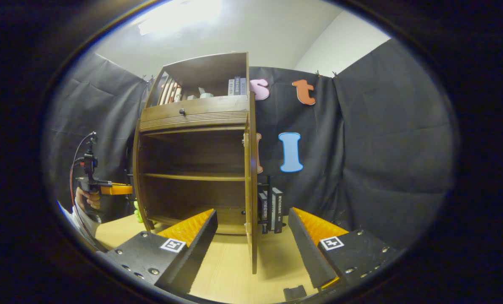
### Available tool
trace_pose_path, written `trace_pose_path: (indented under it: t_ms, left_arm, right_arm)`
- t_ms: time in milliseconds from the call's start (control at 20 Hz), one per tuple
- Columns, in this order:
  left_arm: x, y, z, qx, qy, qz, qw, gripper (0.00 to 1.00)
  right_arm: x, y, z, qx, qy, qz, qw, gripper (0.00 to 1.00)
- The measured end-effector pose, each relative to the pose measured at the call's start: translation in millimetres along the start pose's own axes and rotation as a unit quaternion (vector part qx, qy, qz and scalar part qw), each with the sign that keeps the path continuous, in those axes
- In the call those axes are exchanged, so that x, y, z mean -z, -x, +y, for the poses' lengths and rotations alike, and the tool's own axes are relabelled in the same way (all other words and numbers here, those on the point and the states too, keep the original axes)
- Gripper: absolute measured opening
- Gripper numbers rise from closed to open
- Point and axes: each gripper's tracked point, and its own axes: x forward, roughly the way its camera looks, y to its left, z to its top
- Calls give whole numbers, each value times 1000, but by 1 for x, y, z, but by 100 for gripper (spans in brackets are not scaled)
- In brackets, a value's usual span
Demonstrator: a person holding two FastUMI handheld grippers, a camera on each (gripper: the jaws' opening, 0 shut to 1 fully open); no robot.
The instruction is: Open the right door of the double-door shoe cabinet with the right hand, and open the left door with the left hand.
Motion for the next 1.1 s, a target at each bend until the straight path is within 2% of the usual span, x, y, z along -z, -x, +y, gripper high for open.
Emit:
trace_pose_path:
  t_ms: [250, 500, 800, 900, 950, 1100]
  left_arm:
    - [2, 23, 11, -18, -1, -11, 1000, 29]
    - [3, 48, 28, -57, -5, -17, 998, 29]
    - [3, 76, 53, -84, -13, -25, 996, 24]
    - [4, 87, 67, -102, -25, -27, 994, 21]
    - [3, 94, 73, -110, -33, -31, 993, 20]
    - [5, 114, 114, -161, -58, -29, 985, 13]
  right_arm:
    - [3, 2, 24, -37, -20, 11, 999, 98]
    - [7, 8, 21, -31, -10, 20, 999, 100]
    - [4, 6, 28, -36, -4, 16, 999, 100]
    - [4, 2, 37, -41, -7, 17, 999, 97]
    - [3, 2, 41, -43, -6, 15, 999, 99]
    - [5, -3, 58, -51, 10, 16, 999, 100]
